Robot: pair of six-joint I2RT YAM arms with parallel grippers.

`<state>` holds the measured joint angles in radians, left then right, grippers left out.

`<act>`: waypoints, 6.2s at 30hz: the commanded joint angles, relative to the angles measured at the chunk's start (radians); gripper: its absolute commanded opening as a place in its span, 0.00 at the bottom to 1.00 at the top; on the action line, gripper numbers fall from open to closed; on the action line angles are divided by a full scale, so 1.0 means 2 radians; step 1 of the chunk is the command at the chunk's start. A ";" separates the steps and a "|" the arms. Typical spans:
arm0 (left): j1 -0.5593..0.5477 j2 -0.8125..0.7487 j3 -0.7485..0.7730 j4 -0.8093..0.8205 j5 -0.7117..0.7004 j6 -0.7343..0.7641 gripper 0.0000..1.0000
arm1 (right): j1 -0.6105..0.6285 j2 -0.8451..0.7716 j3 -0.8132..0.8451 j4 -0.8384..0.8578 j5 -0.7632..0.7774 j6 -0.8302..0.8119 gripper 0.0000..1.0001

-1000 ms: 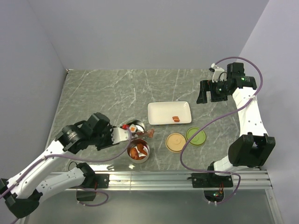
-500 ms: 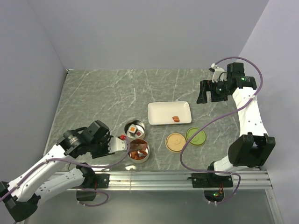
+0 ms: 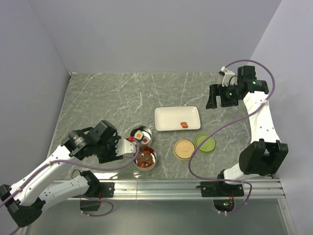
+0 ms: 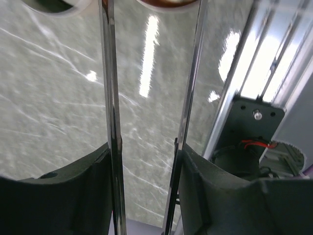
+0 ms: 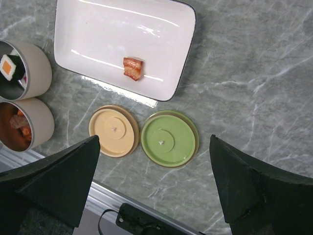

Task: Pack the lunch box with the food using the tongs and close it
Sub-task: Place the food into the lunch box, then pick up the food using the clamp, then place the food into the lunch box, then put down the clamp

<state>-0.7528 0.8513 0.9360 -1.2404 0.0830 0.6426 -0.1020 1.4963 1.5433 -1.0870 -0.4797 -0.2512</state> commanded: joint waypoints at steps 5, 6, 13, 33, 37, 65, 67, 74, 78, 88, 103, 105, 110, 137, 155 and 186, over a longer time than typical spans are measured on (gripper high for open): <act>0.001 0.086 0.122 0.056 -0.005 -0.038 0.52 | -0.003 -0.004 0.003 0.004 -0.004 0.004 1.00; 0.001 0.119 0.134 0.059 -0.010 -0.041 0.52 | -0.003 -0.003 0.004 0.004 -0.005 0.004 1.00; 0.000 0.287 0.259 0.093 0.000 -0.081 0.52 | -0.003 -0.001 0.008 0.004 0.010 0.009 1.00; -0.038 0.571 0.471 0.109 -0.024 -0.087 0.49 | -0.003 0.012 0.023 0.003 0.010 0.013 1.00; -0.038 0.584 0.478 0.113 -0.027 -0.087 0.48 | -0.003 0.013 0.024 0.002 0.007 0.012 1.00; -0.032 0.641 0.510 0.106 -0.072 -0.077 0.44 | -0.003 0.014 0.024 0.005 0.008 0.011 1.00; -0.032 0.635 0.512 0.106 -0.072 -0.077 0.43 | -0.003 0.014 0.028 0.004 0.007 0.013 1.00; -0.032 0.611 0.507 0.113 -0.074 -0.081 0.41 | -0.003 0.016 0.028 0.002 0.004 0.013 1.00; -0.032 0.597 0.502 0.119 -0.068 -0.087 0.40 | -0.003 0.015 0.028 0.002 0.004 0.013 1.00; -0.032 0.575 0.497 0.123 -0.061 -0.095 0.39 | -0.003 0.016 0.030 0.002 0.004 0.013 1.00; -0.032 0.397 0.314 0.133 -0.032 -0.073 0.38 | -0.003 0.008 0.025 0.000 0.007 0.009 1.00; -0.032 0.339 0.276 0.142 -0.027 -0.057 0.38 | -0.003 0.006 0.021 0.001 0.009 0.007 1.00; -0.029 0.228 0.192 0.134 -0.015 -0.036 0.38 | -0.003 0.003 0.011 0.002 0.012 0.007 1.00; -0.029 -0.020 -0.029 0.048 -0.035 0.019 0.40 | -0.003 -0.005 0.000 0.006 0.020 0.008 1.00; -0.029 0.070 0.083 0.078 -0.012 -0.020 0.44 | -0.003 -0.003 0.000 0.007 0.016 0.010 1.00; 0.014 0.633 0.516 0.210 0.051 0.050 0.55 | -0.009 0.030 0.035 0.015 0.024 0.024 1.00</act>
<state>-0.7151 2.1109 1.9480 -0.9039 0.1387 0.7067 -0.1104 1.5436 1.5707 -1.0790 -0.4274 -0.2066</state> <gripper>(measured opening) 0.548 0.996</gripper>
